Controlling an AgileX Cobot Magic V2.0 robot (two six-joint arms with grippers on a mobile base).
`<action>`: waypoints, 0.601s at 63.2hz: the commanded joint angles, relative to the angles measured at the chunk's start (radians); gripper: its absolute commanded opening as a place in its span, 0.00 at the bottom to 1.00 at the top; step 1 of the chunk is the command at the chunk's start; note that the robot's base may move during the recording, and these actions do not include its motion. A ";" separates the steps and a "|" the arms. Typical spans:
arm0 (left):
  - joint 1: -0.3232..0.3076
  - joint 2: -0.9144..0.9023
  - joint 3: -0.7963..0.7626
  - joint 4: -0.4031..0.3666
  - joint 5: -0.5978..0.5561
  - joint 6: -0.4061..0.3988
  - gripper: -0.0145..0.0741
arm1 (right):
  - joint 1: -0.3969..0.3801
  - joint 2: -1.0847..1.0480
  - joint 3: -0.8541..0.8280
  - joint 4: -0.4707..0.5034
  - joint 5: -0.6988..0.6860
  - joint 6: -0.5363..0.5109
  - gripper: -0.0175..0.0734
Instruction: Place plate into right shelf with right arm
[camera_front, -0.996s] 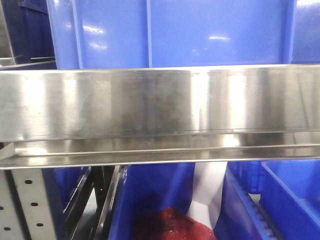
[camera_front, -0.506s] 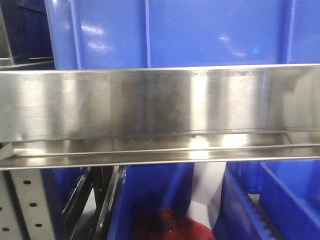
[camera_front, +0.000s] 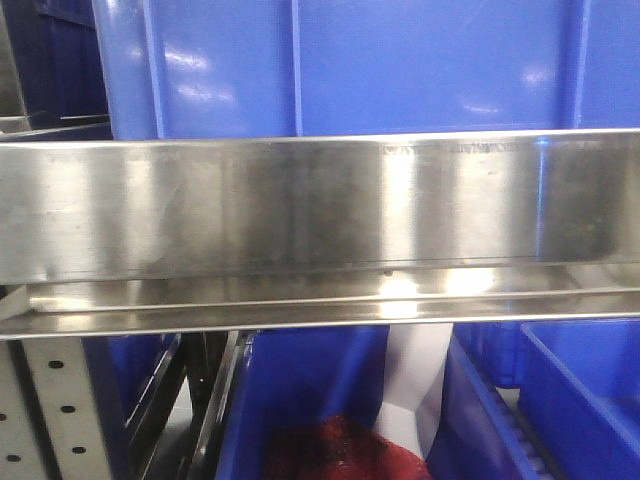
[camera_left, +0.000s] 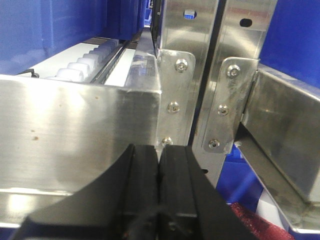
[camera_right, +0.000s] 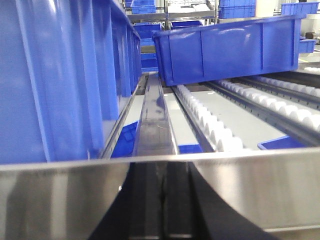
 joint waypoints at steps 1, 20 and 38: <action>-0.007 -0.004 0.010 -0.002 -0.084 -0.006 0.11 | 0.011 -0.014 -0.006 -0.017 -0.137 -0.001 0.25; -0.007 -0.004 0.010 -0.002 -0.084 -0.006 0.11 | 0.054 -0.014 0.038 -0.031 -0.128 -0.001 0.25; -0.007 -0.004 0.010 -0.002 -0.084 -0.006 0.11 | 0.054 -0.014 0.038 -0.041 -0.054 -0.001 0.25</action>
